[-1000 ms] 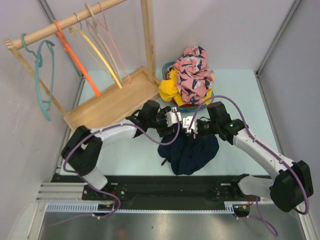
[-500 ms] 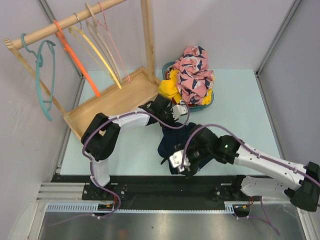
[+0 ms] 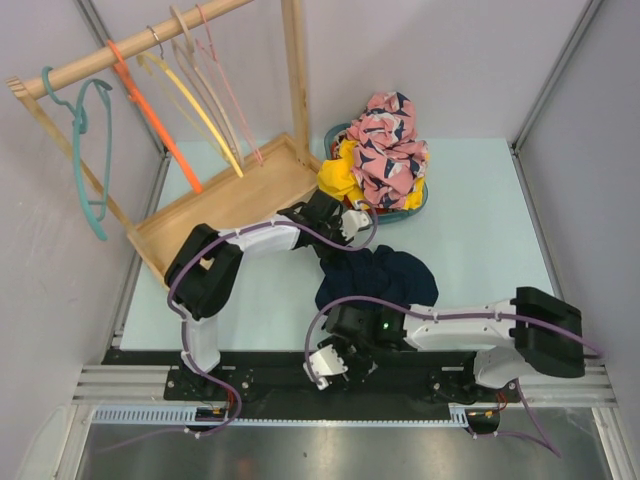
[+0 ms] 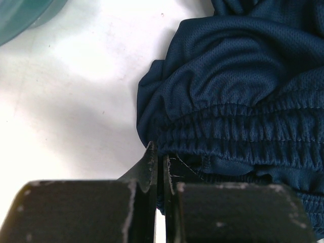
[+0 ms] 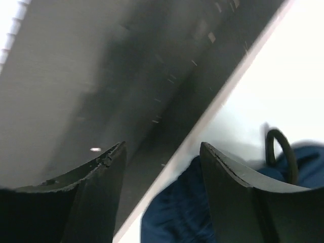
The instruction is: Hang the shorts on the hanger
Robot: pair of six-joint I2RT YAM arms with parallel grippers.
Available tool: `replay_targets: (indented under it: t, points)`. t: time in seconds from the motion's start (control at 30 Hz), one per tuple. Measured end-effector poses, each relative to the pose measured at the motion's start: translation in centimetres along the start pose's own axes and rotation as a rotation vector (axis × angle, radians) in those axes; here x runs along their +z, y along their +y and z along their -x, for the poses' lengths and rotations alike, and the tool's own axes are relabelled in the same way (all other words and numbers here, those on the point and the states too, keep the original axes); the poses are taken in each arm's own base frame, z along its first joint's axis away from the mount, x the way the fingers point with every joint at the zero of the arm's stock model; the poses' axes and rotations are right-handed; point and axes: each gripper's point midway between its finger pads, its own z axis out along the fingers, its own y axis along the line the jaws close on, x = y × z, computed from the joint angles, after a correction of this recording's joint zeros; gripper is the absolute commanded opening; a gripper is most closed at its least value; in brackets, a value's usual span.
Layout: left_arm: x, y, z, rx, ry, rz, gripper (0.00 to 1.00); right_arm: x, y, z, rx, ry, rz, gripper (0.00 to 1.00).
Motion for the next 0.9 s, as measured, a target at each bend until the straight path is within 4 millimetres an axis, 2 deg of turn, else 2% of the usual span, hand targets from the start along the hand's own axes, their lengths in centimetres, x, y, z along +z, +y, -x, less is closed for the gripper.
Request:
replay_targets:
  t: [0.07,0.13,0.23,0.3,0.4,0.6,0.7,0.73,0.8,0.9]
  points:
    - [0.0,0.0,-0.1,-0.008,0.002,0.0,0.01,0.5,-0.9,-1.2,0.029,0.04,-0.029,0.64]
    - [0.0,0.1,-0.3,-0.011,0.005,0.0,0.02,0.2,-1.9,-2.1,0.066,0.059,-0.066,0.64]
    - [-0.1,-0.1,-0.9,-0.017,0.014,-0.004,0.04,-1.5,-3.4,-2.6,0.091,0.059,-0.14,0.65]
    - [0.0,-0.1,-0.9,-0.018,0.015,-0.004,0.06,-2.6,-3.8,-2.1,0.085,0.038,-0.175,0.65]
    - [0.0,-0.1,-0.9,-0.018,0.014,-0.004,0.1,-3.8,-4.0,-1.3,0.07,0.008,-0.205,0.62]
    - [-0.1,-0.1,-0.9,-0.02,0.016,-0.003,0.22,-3.4,-2.9,-2.7,0.105,0.044,-0.142,0.59]
    - [-0.1,-0.1,-1.1,-0.021,0.022,-0.004,0.26,-3.1,-2.2,-2.2,0.094,0.034,-0.112,0.52]
    - [-0.1,-0.1,-1.2,-0.022,0.025,-0.005,0.26,-3.0,-1.9,-2.0,0.087,0.03,-0.103,0.43]
    - [-0.1,-0.2,-1.2,-0.024,0.028,-0.005,0.27,-2.6,-1.6,-1.9,0.083,0.033,-0.088,0.35]
    - [-0.2,-0.2,-1.5,-0.027,0.037,-0.009,0.27,-1.9,-0.8,-2.5,0.095,0.064,-0.05,0.08]
